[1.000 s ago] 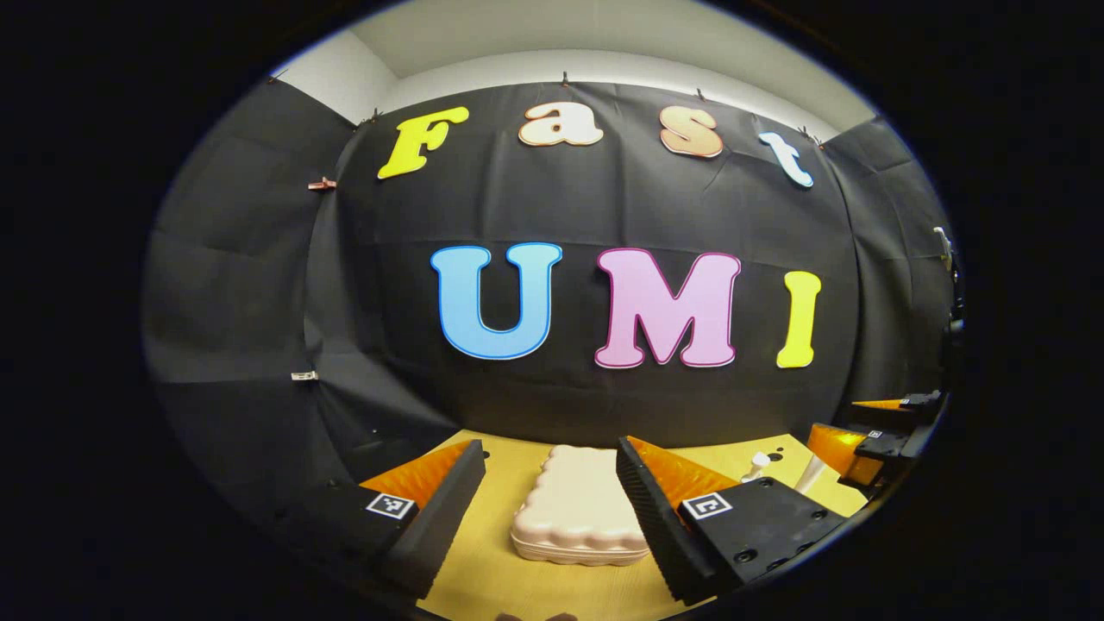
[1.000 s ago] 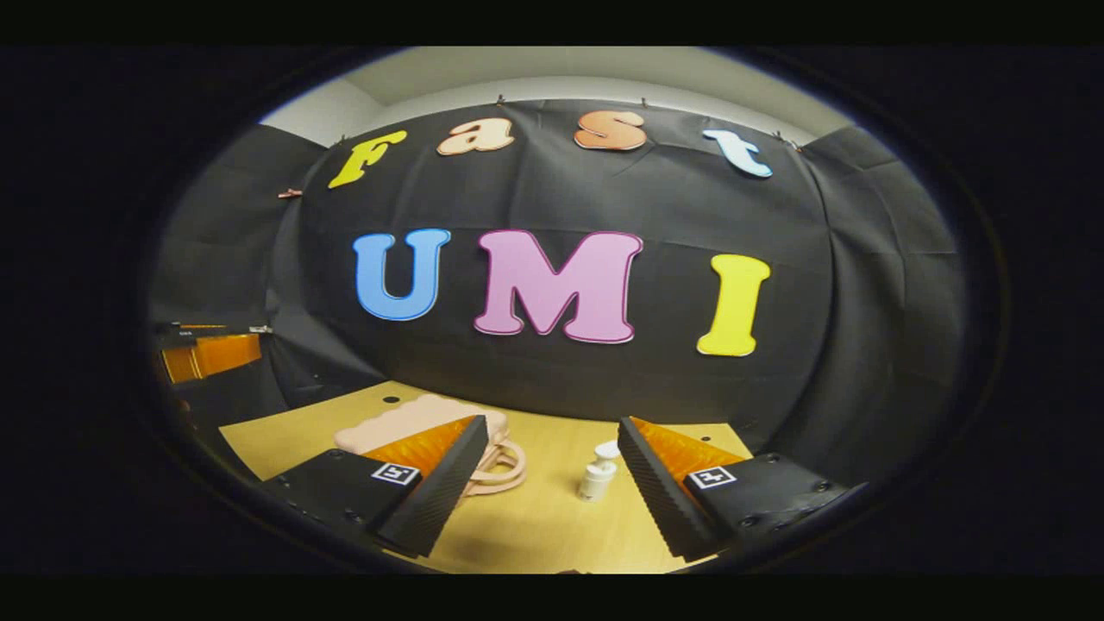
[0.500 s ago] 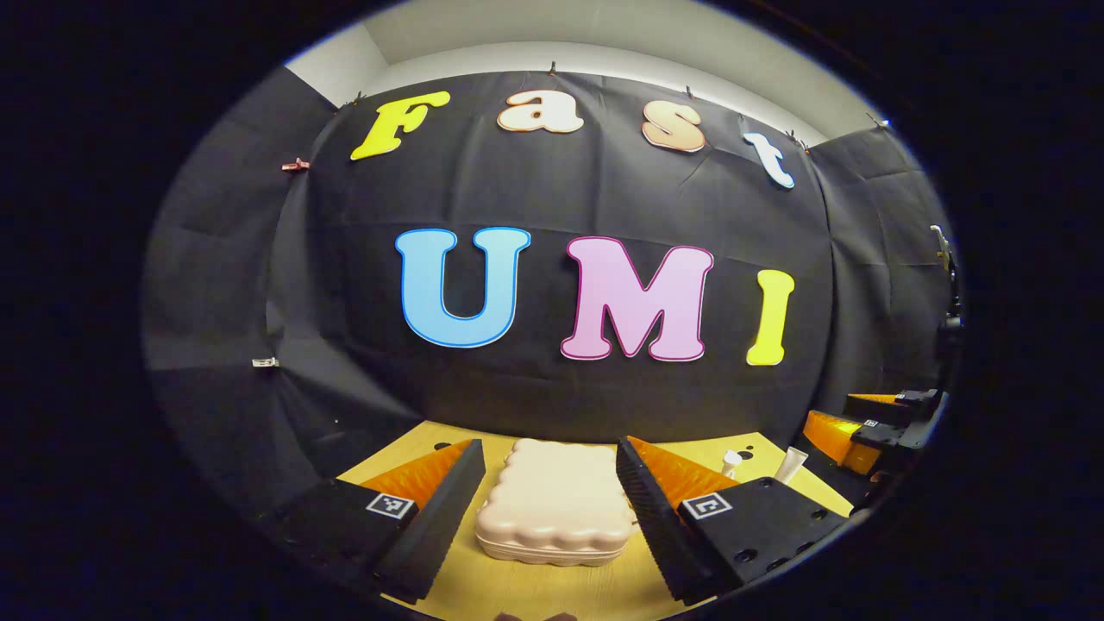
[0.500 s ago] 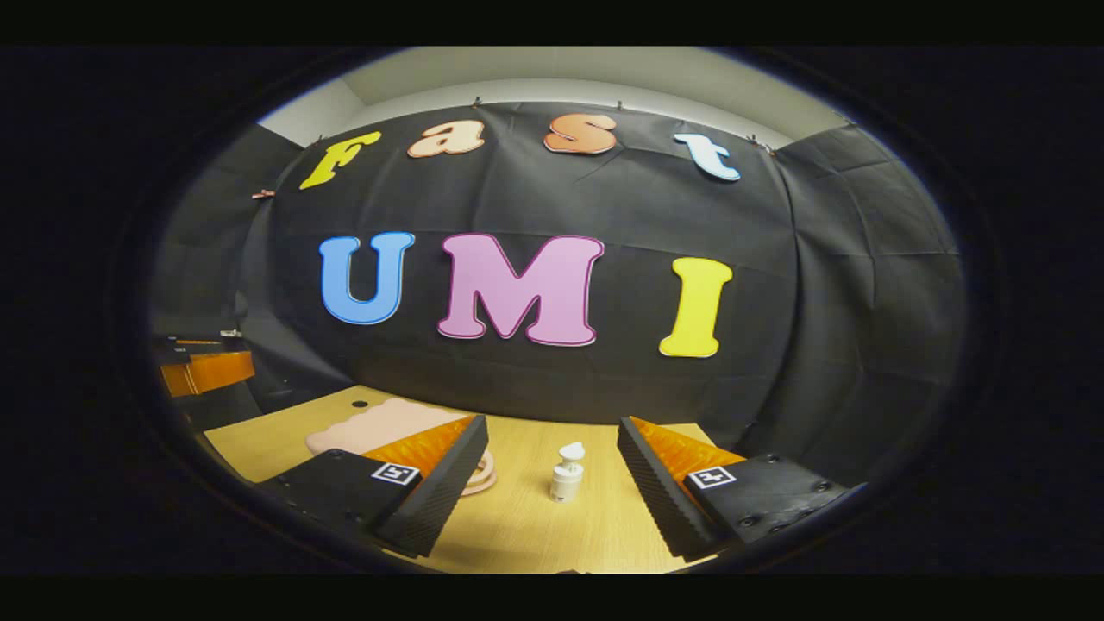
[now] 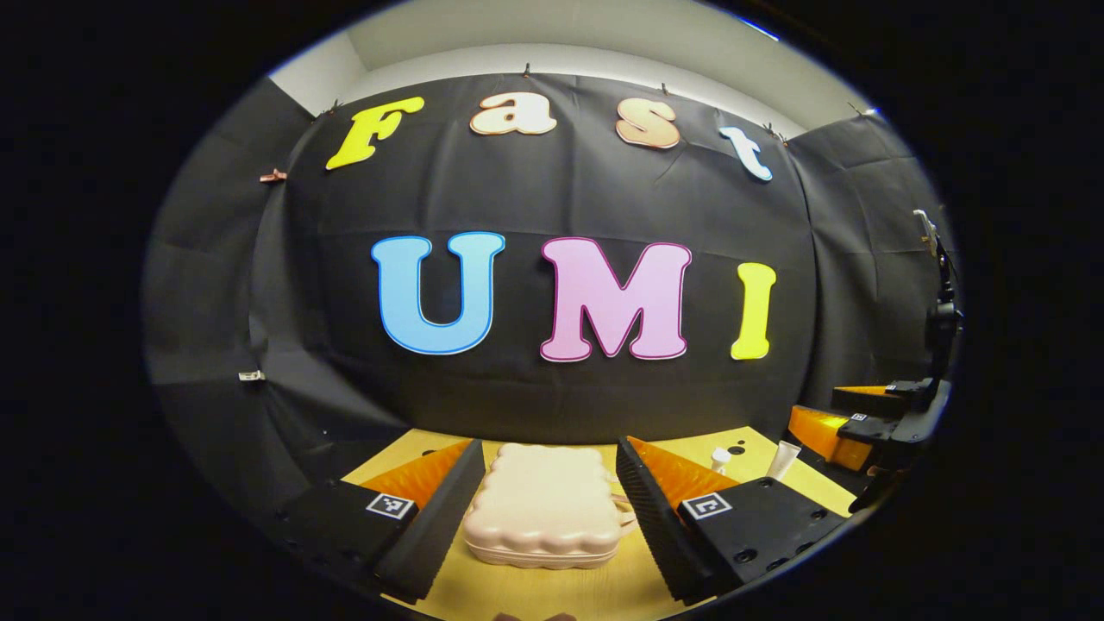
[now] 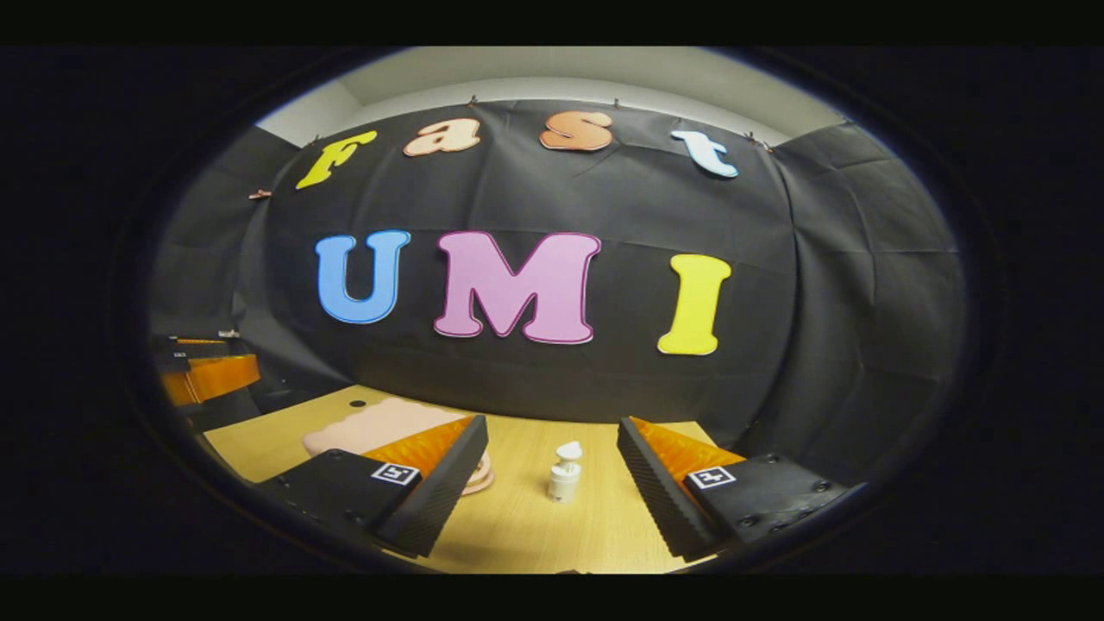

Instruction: First open the suitcase, pack the skin care products into it, and then close the suitcase.

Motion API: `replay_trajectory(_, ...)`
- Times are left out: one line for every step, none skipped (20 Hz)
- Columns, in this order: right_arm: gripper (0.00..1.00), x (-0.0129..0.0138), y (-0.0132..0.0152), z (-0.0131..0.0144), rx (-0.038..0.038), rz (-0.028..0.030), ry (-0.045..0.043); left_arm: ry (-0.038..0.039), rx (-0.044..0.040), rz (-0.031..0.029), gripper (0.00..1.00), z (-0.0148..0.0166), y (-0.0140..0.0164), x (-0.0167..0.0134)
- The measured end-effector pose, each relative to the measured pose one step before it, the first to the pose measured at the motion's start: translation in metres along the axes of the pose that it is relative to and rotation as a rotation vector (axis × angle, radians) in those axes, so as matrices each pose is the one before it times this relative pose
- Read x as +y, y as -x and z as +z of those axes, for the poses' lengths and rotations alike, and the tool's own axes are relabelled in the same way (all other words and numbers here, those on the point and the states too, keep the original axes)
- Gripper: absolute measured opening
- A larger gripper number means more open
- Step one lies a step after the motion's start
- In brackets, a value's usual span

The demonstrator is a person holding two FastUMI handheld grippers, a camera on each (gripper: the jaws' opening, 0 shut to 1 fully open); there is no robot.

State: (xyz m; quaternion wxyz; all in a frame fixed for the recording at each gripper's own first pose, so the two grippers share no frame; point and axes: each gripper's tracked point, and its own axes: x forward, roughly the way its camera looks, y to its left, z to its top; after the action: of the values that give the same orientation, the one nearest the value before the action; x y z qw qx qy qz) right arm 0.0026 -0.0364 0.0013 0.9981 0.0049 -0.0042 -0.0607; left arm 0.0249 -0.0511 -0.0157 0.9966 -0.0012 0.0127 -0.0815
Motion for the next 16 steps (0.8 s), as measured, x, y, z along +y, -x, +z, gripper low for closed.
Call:
replay_trajectory(0.96, -0.0008, -0.0017, 0.00006, -0.00012, 0.00104, -0.0014, 0.00618, 0.0042, 0.00167, 0.97, -0.00119, -0.00207, -0.00087)
replay_trajectory(0.96, -0.00127, -0.00161, -0.00039, -0.00009, -0.00177, 0.00042, 0.00236, 0.0021, -0.00193, 0.97, -0.00107, -0.00211, -0.00202)
replay_trajectory(0.96, -0.0019, -0.00118, 0.00021, -0.00216, -0.00306, -0.00026, -0.00177, -0.00008, -0.00288, 0.97, 0.00013, -0.00201, -0.00128)
replay_trajectory(0.96, -0.00097, -0.00224, -0.00068, 0.00131, -0.00096, -0.00117, -0.00424, -0.00028, -0.00494, 0.97, -0.00032, -0.0017, -0.00096)
replay_trajectory(0.96, -0.0003, -0.00048, -0.00119, 0.0039, 0.00074, -0.00094, -0.00482, 0.00095, -0.00392, 0.97, 0.00022, -0.00256, -0.00105)
replay_trajectory(0.96, -0.00039, -0.00027, -0.00148, 0.00328, 0.00011, 0.00035, -0.00153, 0.00275, -0.00407, 0.97, -0.00064, -0.00327, -0.00172)
replay_trajectory(0.96, -0.00079, -0.00082, -0.002, 0.00527, 0.00016, 0.00162, 0.00429, 0.00963, -0.01248, 0.97, -0.00342, -0.00366, -0.00353)
replay_trajectory(0.97, -0.00129, -0.00174, -0.00079, 0.00542, -0.00176, 0.0024, 0.00973, 0.01424, -0.02271, 0.97, -0.00415, -0.00549, -0.00646)
replay_trajectory(0.97, -0.00286, -0.00146, 0.00071, 0.0021, -0.00269, 0.00203, 0.00803, 0.01793, -0.02689, 0.97, -0.00494, -0.00622, -0.00945)
replay_trajectory(0.96, -0.00553, -0.002, 0.00065, 0.00066, -0.01086, -0.00042, -0.00026, 0.01082, -0.02227, 0.97, -0.00239, -0.00839, -0.0092)
replay_trajectory(0.96, -0.0054, -0.00143, 0.00065, 0.00106, -0.01033, -0.00712, -0.00137, 0.01232, -0.0154, 0.97, -0.00333, -0.01012, -0.00876)
replay_trajectory(0.96, -0.00619, -0.00103, -0.00249, 0.00462, -0.01414, -0.0094, 0.01014, 0.01131, -0.02346, 0.97, -0.00421, -0.00956, -0.01016)
replay_trajectory(0.96, -0.00537, -0.001, -0.0036, 0.00875, -0.01166, -0.00681, 0.01217, 0.01083, -0.02853, 0.97, -0.00329, -0.01084, -0.0123)
replay_trajectory(0.96, -0.00433, -0.00109, -0.0061, 0.01618, -0.00719, -0.00224, 0.00802, 0.01206, -0.02024, 0.97, -0.00634, -0.01329, -0.00919)
replay_trajectory(0.97, -0.00382, -0.00014, -0.00526, 0.01629, -0.00618, 0.00227, 0.00209, 0.01961, -0.01713, 0.97, -0.0088, -0.01542, -0.00904)
replay_trajectory(0.96, -0.00531, -0.00031, -0.0057, 0.01418, -0.00418, 0.00489, -0.00326, 0.02363, -0.01468, 0.97, -0.0099, -0.01514, -0.00832)
